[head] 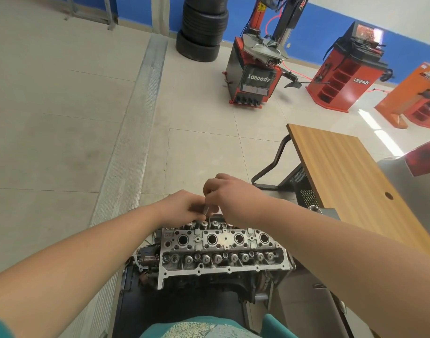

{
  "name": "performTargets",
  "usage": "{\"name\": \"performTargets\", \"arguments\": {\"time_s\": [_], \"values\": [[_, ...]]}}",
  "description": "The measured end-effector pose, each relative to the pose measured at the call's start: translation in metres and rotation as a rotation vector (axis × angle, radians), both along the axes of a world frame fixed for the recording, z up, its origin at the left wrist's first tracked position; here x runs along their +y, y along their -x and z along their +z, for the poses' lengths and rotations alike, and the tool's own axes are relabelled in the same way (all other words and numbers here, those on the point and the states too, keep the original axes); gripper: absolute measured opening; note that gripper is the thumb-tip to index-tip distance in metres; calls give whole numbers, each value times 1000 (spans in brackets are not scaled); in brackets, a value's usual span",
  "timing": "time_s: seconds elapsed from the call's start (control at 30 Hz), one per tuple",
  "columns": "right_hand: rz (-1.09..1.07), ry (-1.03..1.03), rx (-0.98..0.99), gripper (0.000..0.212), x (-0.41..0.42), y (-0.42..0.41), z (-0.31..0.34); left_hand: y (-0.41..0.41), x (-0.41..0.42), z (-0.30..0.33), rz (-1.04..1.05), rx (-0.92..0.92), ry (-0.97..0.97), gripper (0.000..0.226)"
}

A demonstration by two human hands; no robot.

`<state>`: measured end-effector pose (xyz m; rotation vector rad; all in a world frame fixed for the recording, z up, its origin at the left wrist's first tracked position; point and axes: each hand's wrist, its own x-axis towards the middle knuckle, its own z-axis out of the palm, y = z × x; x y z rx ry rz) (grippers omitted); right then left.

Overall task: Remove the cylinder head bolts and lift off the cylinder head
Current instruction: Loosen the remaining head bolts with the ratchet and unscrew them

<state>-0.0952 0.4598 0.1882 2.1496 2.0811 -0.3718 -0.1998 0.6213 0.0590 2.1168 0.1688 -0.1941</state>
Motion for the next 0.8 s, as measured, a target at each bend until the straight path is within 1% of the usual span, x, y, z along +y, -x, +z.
{"name": "performTargets", "arguments": {"time_s": [0.1, 0.13, 0.2, 0.23, 0.27, 0.3, 0.37, 0.43, 0.5, 0.53, 0.57, 0.6, 0.63, 0.67, 0.7, 0.77, 0.8], "values": [[-141, -77, 107, 34, -2, 7, 3, 0, 1, -3, 123, -23, 23, 20], [-223, -78, 77, 37, 1, 10, 2, -1, 1, -5, 147, -37, 36, 20], [-375, -25, -109, 41, 11, 11, -2, -3, -1, -6, 146, -63, 44, 22], [-406, 7, -184, 41, 14, 12, -5, -4, -2, -6, 130, -68, 43, 24], [-399, 19, -209, 37, 15, 13, -7, -4, -3, -6, 113, -73, 46, 25], [-372, 23, -188, 31, 14, 13, -9, -5, -3, -7, 93, -70, 47, 25], [-279, 47, -115, 10, 9, 8, -9, -3, -2, -5, 29, -32, 45, 30], [-191, 42, -32, 17, 6, 3, -6, 0, 0, -5, -14, 8, 24, 38], [-176, -6, 47, 20, 5, 3, -1, 0, -1, -8, 8, 4, -14, 28], [-193, -25, 55, 24, 6, 6, 1, -1, -3, -8, 30, -15, -29, 22], [-240, -32, 36, 33, 7, 8, 2, -1, -5, -7, 64, -27, -28, 17], [-310, -22, -10, 42, 8, 10, 1, -2, -7, -8, 106, -29, -10, 14], [-380, -2, -82, 46, 11, 11, -1, -3, -8, -7, 147, -32, 9, 14], [-424, 21, -141, 46, 12, 12, -3, -4, -8, -8, 174, -47, 24, 17], [-430, 41, -168, 41, 13, 14, -5, -4, -7, -8, 184, -64, 25, 23], [-381, 62, -146, 21, 13, 14, -5, -5, -4, -8, 146, -81, 36, 26], [-332, 73, -111, 17, 11, 12, -4, -4, -4, -7, 114, -71, 54, 25]]}}
